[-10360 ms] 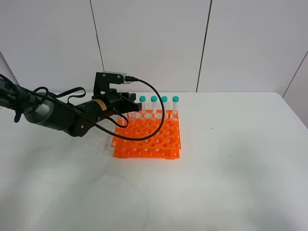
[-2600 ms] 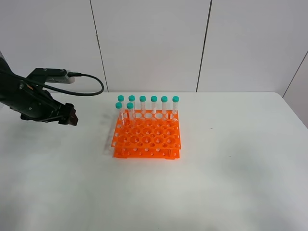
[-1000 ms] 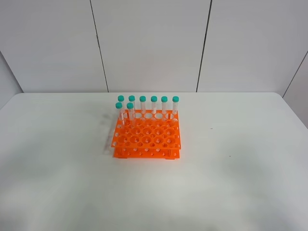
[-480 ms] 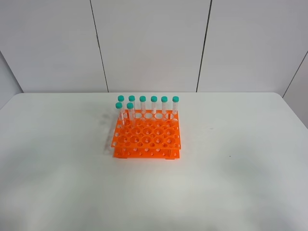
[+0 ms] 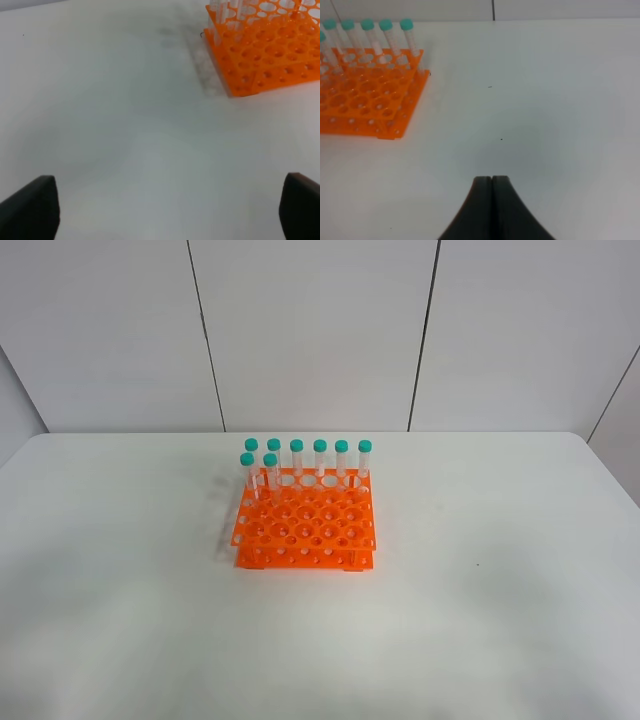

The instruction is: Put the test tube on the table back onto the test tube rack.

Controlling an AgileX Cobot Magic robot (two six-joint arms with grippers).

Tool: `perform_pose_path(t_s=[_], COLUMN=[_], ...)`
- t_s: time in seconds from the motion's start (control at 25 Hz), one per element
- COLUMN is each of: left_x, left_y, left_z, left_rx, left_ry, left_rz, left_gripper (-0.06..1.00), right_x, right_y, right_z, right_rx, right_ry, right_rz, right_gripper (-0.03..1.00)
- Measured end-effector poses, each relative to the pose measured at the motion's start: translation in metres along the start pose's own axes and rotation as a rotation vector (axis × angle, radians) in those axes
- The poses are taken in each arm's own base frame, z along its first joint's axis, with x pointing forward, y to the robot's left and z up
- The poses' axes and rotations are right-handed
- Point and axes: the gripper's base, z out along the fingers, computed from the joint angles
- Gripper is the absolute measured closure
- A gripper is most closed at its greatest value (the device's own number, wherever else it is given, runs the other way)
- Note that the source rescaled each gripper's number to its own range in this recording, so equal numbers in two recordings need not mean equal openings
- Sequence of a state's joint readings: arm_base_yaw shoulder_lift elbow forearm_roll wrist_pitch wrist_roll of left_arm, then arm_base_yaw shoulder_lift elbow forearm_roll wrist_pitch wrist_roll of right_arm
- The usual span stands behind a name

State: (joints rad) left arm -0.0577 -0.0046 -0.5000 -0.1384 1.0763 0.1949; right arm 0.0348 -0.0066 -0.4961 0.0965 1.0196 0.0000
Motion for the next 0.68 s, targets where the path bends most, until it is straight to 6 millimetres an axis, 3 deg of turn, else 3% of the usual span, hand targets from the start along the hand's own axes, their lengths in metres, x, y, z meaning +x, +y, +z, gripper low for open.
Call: perform_pose_path(t_s=[0.68], left_x=[0.0000], left_y=[0.0000], left_z=[0.0000], left_rx=[0.000], left_ry=[0.000], left_rz=[0.000], left_gripper=[-0.01], right_x=[0.0001], right_y=[0.0000], right_z=[0.0000], right_rx=[0.000], right_ry=[0.001], right_rz=[0.000], right_gripper=[0.97])
